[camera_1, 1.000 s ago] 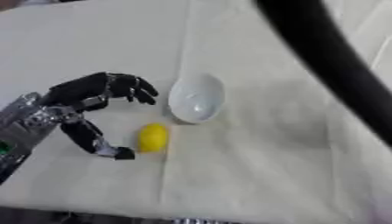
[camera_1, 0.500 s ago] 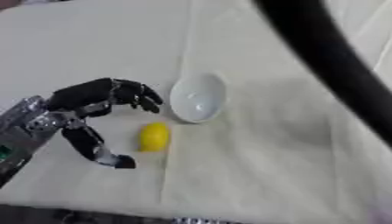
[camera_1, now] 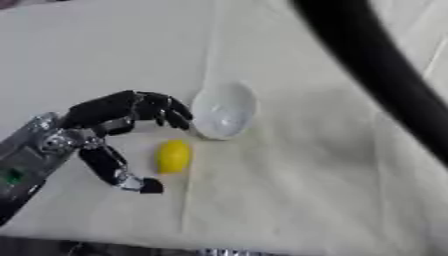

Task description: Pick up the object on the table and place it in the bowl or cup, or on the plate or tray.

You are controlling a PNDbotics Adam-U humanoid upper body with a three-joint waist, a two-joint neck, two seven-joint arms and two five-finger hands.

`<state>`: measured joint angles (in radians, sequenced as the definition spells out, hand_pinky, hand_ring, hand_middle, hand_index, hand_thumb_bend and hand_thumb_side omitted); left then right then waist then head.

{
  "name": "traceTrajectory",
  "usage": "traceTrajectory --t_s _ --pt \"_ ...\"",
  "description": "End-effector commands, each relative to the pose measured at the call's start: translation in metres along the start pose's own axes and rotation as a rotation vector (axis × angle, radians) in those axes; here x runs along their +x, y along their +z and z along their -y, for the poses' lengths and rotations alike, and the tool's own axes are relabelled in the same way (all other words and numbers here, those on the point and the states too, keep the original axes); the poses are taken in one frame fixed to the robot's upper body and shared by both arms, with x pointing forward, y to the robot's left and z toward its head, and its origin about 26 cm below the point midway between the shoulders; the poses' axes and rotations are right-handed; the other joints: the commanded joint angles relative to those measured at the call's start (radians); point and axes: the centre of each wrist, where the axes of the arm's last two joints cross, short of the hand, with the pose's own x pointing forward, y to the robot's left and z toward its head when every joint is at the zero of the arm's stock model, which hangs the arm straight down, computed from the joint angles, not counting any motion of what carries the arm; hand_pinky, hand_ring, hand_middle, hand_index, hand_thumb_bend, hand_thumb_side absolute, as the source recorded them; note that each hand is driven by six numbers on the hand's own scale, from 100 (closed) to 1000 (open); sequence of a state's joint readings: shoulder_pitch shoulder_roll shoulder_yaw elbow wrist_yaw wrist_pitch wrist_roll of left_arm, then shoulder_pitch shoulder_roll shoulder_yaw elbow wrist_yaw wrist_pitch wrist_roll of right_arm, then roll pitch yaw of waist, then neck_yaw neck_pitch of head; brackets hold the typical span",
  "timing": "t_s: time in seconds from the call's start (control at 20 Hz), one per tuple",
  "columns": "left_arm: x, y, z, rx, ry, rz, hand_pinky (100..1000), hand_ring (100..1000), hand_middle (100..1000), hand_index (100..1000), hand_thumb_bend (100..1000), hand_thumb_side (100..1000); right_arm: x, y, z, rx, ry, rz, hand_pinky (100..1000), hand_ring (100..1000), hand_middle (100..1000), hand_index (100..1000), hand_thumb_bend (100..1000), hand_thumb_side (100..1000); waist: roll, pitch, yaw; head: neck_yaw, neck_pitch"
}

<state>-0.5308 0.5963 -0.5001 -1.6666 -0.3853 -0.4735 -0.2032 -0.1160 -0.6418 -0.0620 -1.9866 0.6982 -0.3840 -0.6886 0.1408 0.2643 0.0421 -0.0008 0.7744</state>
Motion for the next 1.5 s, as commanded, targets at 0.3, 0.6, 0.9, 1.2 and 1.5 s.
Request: traceTrajectory --t_s 0.3,0.6,0.9,1.2,1.5 --pt "-0.002 0.000 -0.004 0.024 -0.024 -0.001 483 633 757 798 471 625 0.000 -0.009 0.004 -0.011 0.007 0.038 237 556 707 712 100 928 -0.012 -0.005 -0.005 -0.002 -0.004" --pt "-0.005 0.008 0.000 0.020 -0.022 -0.026 481 632 756 797 457 634 0.000 -0.009 0.004 -0.010 0.009 0.039 236 556 708 712 100 928 -0.011 -0.001 0.001 -0.002 -0.004" --pt "-0.008 0.021 0.009 0.017 -0.003 -0.069 478 629 754 796 449 636 -0.001 -0.009 0.005 -0.011 0.014 0.039 235 556 708 712 100 928 -0.013 0.004 0.005 -0.003 -0.004" --pt "-0.009 0.023 0.017 0.026 0.016 -0.079 474 627 754 795 438 641 -0.001 -0.009 0.005 -0.013 0.015 0.043 235 556 708 713 100 928 -0.017 0.011 0.009 -0.003 -0.004" --pt "-0.010 0.021 0.023 0.040 0.023 -0.082 471 625 753 795 429 643 -0.001 -0.009 0.005 -0.016 0.017 0.046 235 556 708 713 100 927 -0.019 0.017 0.008 -0.005 -0.004"
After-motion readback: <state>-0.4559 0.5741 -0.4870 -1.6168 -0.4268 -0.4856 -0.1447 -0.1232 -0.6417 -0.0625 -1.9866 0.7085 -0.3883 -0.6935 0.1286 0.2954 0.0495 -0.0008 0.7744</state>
